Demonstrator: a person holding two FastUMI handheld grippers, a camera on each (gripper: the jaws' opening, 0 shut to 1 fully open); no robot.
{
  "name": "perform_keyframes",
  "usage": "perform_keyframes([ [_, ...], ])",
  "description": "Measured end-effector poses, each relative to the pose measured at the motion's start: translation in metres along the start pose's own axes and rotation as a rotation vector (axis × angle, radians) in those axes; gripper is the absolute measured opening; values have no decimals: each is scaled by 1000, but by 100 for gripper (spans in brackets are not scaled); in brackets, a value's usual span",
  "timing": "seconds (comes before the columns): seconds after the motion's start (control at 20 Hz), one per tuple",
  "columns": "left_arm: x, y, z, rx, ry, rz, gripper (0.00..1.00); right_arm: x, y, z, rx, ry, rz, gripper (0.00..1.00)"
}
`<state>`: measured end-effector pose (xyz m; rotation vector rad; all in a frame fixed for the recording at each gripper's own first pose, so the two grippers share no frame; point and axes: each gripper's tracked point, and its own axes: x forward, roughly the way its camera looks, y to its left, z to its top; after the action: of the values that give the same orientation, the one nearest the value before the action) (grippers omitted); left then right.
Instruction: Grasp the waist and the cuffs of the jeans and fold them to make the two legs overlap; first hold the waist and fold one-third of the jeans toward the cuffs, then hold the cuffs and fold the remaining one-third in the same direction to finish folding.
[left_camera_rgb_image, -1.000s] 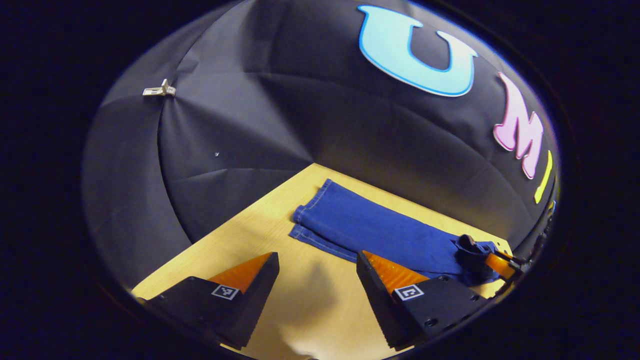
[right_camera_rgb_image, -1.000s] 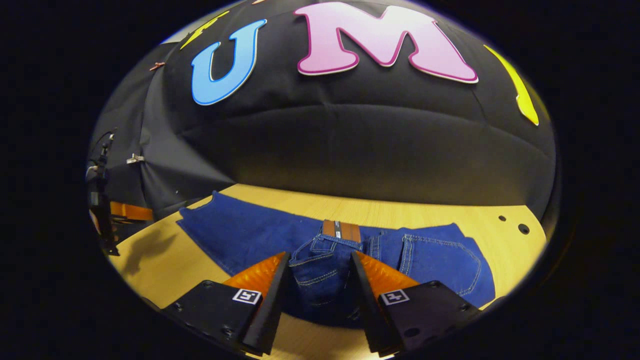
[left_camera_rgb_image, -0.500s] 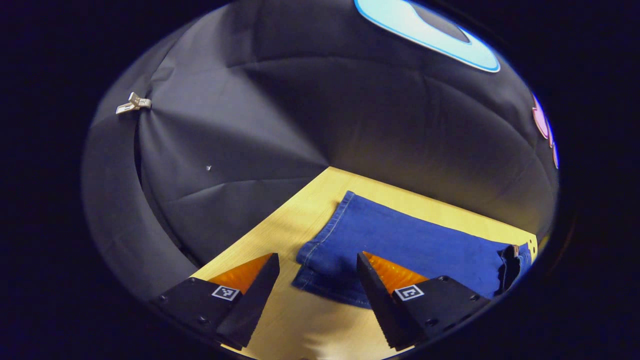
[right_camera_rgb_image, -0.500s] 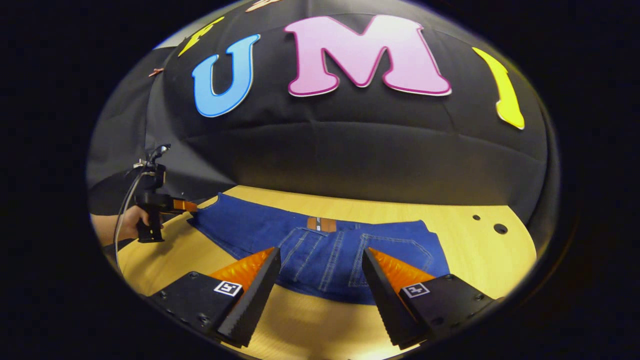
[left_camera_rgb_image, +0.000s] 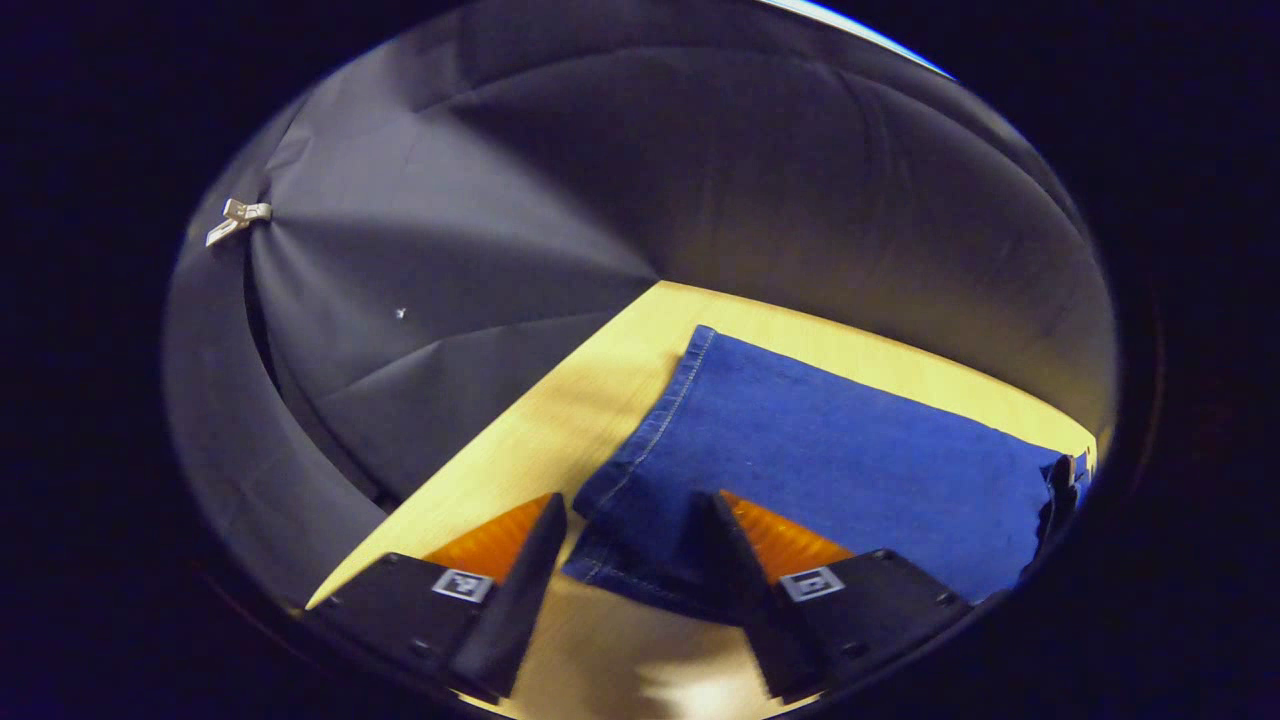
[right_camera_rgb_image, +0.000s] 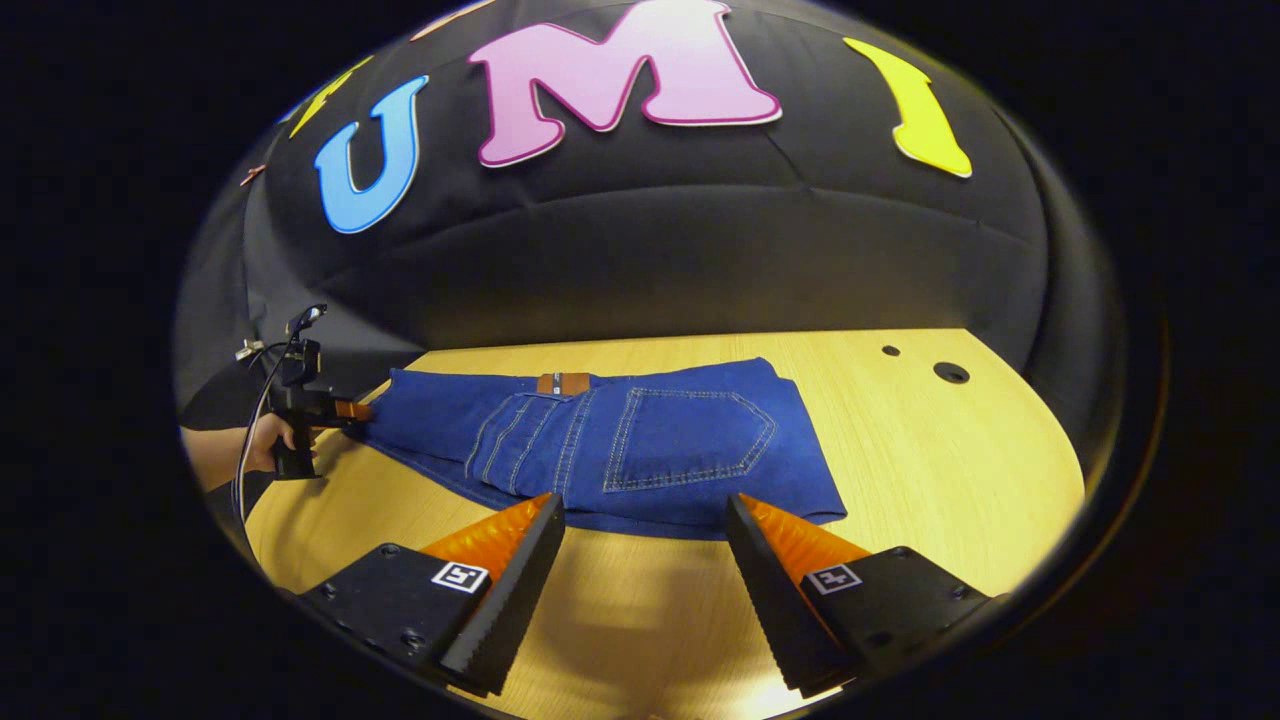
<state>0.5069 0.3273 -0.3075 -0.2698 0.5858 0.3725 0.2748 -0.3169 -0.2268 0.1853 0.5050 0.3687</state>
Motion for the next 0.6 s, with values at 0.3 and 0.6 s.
perform_keyframes([
  [0.3, 5, -18, -5, 70, -20, -37, 23, 4, -1, -5, 23, 20, 5, 99],
  [0.6, -5, -29, 4, -28, -4, -112, 7, 2, -16, 5, 38, 16, -14, 99],
])
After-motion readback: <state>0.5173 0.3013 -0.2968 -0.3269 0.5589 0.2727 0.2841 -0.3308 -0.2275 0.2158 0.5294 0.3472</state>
